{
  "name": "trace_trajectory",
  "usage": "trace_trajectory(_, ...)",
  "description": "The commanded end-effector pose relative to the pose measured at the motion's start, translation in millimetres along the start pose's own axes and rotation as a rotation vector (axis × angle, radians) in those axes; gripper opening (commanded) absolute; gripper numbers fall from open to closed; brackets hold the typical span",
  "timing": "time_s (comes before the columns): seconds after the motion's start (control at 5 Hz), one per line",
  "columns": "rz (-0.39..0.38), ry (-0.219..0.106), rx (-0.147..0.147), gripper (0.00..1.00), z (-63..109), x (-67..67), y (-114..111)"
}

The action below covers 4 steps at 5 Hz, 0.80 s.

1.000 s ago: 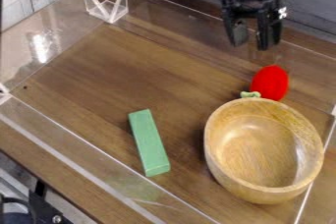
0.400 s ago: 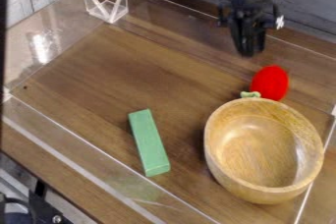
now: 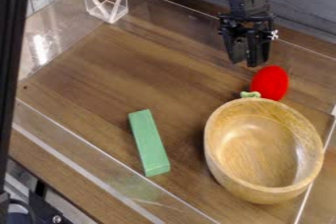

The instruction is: Move the red object to the right side of the table

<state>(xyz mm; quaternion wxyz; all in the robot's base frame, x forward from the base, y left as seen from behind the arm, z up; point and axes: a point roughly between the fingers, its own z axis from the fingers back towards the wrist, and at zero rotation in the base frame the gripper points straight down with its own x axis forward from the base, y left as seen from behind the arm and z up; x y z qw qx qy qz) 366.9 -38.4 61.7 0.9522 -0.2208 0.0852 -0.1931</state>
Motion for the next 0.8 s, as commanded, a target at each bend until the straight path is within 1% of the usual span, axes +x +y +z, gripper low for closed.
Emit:
trace_trajectory(0.0, -0.015, -0.07, 0.031, 1.0, 19.8, -5.3, -4)
trace_trajectory(0.2, 0.009, -0.113, 0.049, 1.0, 31.8, -18.5, -3)
trace_trajectory(0.4, 0.041, -0.158, 0.059, 1.0, 37.8, -23.1, -8)
trace_trajectory(0.6, 0.077, -0.177, 0.066, 1.0, 34.7, -25.6, -7)
